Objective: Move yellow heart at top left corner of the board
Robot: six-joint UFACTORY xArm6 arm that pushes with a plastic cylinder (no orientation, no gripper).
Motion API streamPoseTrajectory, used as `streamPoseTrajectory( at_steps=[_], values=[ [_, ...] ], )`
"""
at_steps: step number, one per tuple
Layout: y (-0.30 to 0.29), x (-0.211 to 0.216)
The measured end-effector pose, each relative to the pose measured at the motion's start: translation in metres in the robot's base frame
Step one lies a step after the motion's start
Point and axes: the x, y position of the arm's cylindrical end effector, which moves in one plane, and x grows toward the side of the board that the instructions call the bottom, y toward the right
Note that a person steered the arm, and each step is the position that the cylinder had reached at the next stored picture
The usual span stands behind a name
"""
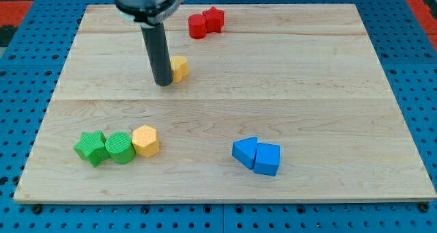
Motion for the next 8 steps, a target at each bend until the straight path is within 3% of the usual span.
streamPoseTrajectory(
  at_steps=[2, 6, 7, 8],
  values=[
    [0.029, 0.018],
    [0.043, -0.036],
    [-0.051, -0.065],
    [-0.081, -0.088]
  ],
)
